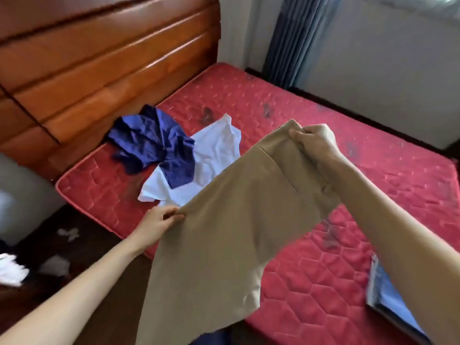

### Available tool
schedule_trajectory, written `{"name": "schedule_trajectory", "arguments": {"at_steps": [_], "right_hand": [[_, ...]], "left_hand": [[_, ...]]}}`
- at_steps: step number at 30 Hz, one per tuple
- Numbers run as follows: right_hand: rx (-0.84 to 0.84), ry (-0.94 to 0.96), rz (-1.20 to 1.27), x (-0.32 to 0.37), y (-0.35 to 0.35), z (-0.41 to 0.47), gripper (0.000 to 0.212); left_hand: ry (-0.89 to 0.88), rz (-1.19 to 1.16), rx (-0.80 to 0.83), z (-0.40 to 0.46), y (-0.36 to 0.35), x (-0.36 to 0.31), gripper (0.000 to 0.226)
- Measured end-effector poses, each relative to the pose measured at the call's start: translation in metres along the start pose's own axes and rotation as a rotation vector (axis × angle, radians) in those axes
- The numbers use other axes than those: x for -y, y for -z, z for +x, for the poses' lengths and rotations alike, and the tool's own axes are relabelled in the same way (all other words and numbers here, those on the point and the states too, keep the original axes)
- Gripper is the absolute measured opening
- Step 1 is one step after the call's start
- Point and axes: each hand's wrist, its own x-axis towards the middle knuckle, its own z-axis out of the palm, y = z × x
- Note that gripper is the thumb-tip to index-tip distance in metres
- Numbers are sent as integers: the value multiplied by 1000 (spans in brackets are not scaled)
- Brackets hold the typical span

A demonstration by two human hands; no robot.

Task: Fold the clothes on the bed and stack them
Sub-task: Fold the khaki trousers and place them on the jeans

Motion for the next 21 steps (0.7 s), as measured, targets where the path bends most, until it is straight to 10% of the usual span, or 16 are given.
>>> {"name": "schedule_trajectory", "arguments": {"at_steps": [10,21], "right_hand": [[-45,-390,-168,-284,-148,159,43],[-161,-286,-284,-343,-115,314,43]], "left_hand": [[211,186,128,232,-185,166,16],[128,91,233,365,-239,139,25]]}}
